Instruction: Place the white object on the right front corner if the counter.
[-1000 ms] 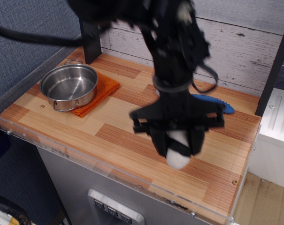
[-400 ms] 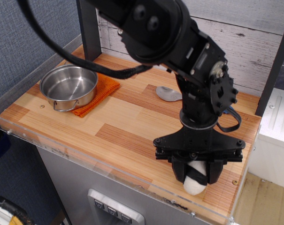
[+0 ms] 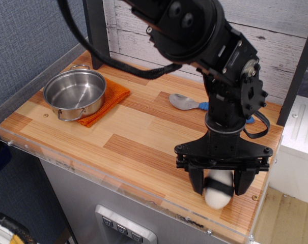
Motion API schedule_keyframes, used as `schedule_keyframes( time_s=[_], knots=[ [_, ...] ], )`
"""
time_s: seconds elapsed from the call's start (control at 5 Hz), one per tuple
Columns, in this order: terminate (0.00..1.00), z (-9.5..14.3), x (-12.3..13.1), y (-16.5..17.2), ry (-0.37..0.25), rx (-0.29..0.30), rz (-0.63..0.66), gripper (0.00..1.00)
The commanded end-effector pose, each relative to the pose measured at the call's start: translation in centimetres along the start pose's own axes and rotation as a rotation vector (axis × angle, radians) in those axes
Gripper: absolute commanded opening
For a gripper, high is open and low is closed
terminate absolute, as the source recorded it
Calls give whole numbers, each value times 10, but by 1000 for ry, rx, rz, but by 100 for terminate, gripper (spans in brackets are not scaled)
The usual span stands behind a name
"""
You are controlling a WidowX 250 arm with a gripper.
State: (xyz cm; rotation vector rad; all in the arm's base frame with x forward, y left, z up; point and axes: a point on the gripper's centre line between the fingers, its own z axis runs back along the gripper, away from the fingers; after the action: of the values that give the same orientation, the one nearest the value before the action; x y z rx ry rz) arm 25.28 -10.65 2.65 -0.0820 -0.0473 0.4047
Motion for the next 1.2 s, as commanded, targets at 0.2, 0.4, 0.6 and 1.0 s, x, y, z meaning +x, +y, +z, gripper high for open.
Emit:
schedule_keyframes(
  time_s=[0.2,0.4,0.6,1.0],
  knots=[
    [0,47,19,7,-32,-72,47,100],
    [0,74,26,7,-67,-142,59,100],
    [0,111,33,8,-109,-192,104,100],
    [0,176,45,31,-212,-215,226,100]
  ],
)
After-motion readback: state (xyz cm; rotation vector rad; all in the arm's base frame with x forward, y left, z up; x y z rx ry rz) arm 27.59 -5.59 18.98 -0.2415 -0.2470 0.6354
